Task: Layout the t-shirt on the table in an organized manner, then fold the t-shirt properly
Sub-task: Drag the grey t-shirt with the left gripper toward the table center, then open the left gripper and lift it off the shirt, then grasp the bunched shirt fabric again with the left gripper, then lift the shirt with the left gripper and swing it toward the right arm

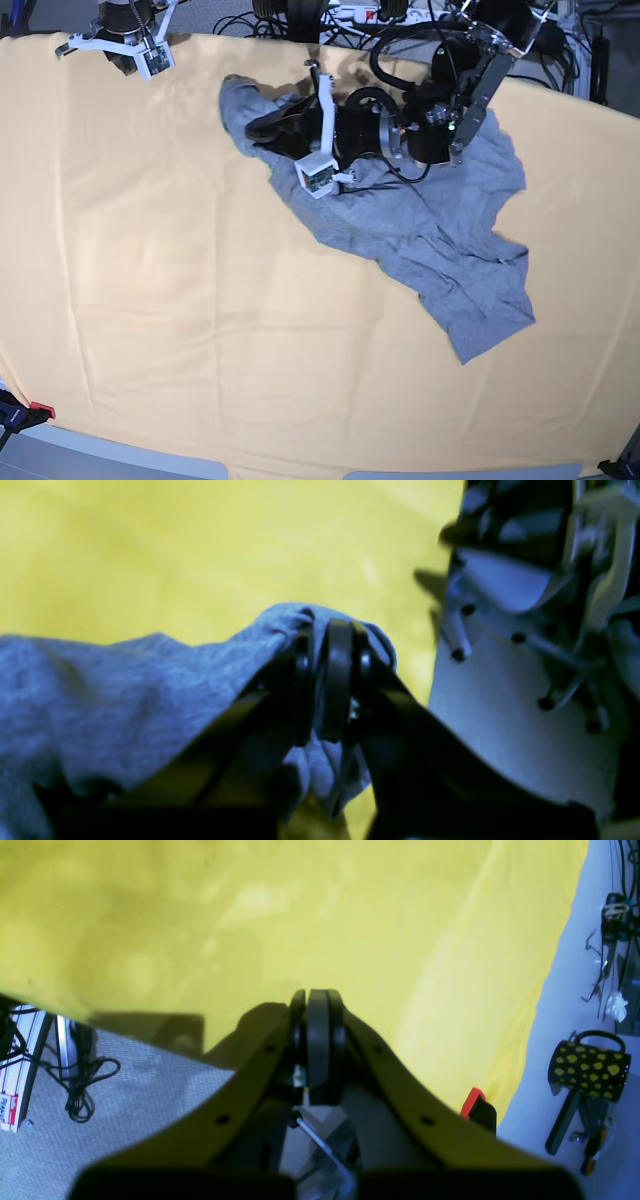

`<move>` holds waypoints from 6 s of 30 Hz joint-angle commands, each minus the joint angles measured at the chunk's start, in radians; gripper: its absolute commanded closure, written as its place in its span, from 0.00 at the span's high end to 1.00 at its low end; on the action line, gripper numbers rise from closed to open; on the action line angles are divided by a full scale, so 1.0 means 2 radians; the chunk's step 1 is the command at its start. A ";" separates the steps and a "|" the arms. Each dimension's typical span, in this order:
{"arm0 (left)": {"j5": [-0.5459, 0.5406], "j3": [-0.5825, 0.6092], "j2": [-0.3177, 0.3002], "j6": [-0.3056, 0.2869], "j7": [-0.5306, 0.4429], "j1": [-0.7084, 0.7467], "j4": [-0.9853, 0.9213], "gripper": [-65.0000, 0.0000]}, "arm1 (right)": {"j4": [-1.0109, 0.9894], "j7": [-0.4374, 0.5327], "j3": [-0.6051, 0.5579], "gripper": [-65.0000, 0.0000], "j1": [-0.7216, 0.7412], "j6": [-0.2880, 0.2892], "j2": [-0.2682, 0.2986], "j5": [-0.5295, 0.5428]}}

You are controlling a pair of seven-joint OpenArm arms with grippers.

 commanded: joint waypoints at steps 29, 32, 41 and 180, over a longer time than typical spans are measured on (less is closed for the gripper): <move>-0.200 -0.261 0.000 -0.005 0.138 0.015 0.052 0.70 | 0.008 0.005 0.001 0.00 -0.006 -0.005 0.002 -0.006; -0.222 -0.327 -0.016 -0.005 0.138 0.042 0.052 0.70 | 0.008 0.005 0.001 0.00 -0.005 -0.005 0.002 -0.006; -0.236 -0.513 -0.030 -0.005 0.138 0.141 0.052 0.70 | 0.008 0.005 0.001 0.00 -0.005 -0.005 0.002 -0.006; -0.127 -0.090 -0.306 -0.005 -0.020 -0.166 0.131 0.00 | 0.008 0.018 0.001 0.00 0.004 -0.017 0.002 0.009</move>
